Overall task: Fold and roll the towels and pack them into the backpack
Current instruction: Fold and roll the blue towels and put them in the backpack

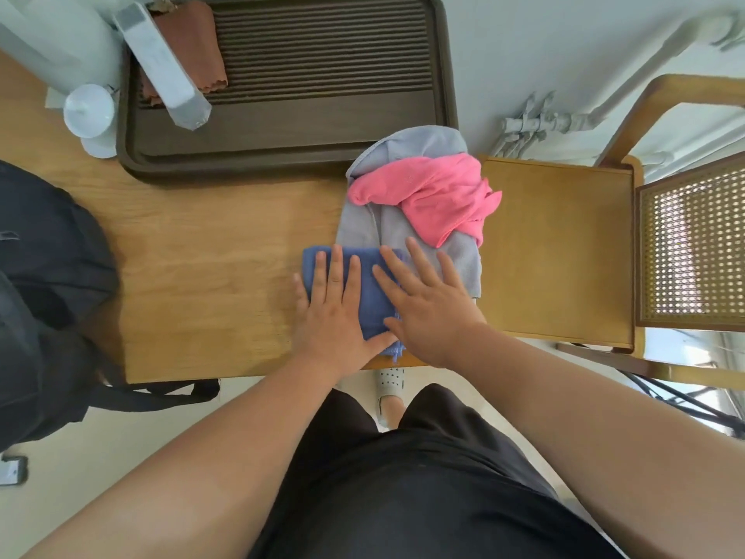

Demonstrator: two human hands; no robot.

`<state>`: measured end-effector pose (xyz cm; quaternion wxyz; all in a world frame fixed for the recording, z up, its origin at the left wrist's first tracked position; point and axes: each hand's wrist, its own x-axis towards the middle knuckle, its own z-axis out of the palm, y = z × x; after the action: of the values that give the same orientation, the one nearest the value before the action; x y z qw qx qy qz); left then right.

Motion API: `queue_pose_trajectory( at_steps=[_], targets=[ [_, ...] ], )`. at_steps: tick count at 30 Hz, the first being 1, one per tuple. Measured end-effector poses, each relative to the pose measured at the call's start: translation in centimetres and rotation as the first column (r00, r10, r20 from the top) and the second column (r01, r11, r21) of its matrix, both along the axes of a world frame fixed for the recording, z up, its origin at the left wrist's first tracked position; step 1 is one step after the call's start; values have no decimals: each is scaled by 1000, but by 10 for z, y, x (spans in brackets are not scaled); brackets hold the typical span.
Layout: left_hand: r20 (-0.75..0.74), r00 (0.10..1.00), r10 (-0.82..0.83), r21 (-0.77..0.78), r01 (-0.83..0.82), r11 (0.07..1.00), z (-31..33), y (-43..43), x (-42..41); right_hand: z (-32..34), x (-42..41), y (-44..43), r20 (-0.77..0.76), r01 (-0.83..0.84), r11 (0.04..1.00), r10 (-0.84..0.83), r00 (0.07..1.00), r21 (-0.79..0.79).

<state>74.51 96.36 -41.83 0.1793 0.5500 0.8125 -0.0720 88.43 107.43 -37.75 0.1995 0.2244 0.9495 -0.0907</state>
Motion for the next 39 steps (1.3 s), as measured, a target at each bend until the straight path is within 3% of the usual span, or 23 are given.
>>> queue_pose_trajectory(
  at_steps=[2,7,10,13,16,18,25,28,32,35,38,39],
  targets=[
    [26,1000,-2,19,1,1000,-4,0,-1,-7,1,3,105,3,1000,-2,994,-10],
    [96,994,-47,-65,53,996,6,3,-9,-5,-4,7,154,16,999,-10,988,-38],
    [193,981,4,54,-15,998,15,-8,-19,5,-19,11,31,64,996,-62,998,-62],
    [253,945,207,261,-273,926,22,-28,-22,11,-46,12,-152,99,991,-112,982,-89],
    [324,798,508,172,-578,798,23,-38,-28,7,-74,12,-173,54,991,-75,982,-120],
    [372,705,604,65,-669,741,20,-43,-34,5,-88,11,-97,62,989,-75,992,-133],
    [547,517,658,-160,-708,688,28,-41,-43,8,-111,20,51,192,967,-186,981,-167],
    [656,375,655,-214,-739,639,31,-45,-55,17,-116,21,71,247,929,-237,969,-274],
    [787,73,613,-305,-817,489,44,-55,-86,32,-124,18,80,423,756,-446,892,-499],
    [821,-141,553,-373,-866,332,53,-55,-118,37,-135,8,165,561,507,-629,760,-654],
    [860,-127,495,-305,-905,298,60,-47,-153,34,-152,-9,271,600,140,-795,542,-788],
    [868,-100,487,-279,-909,309,60,-42,-164,33,-158,-14,293,600,77,-819,493,-796]
  ],
)
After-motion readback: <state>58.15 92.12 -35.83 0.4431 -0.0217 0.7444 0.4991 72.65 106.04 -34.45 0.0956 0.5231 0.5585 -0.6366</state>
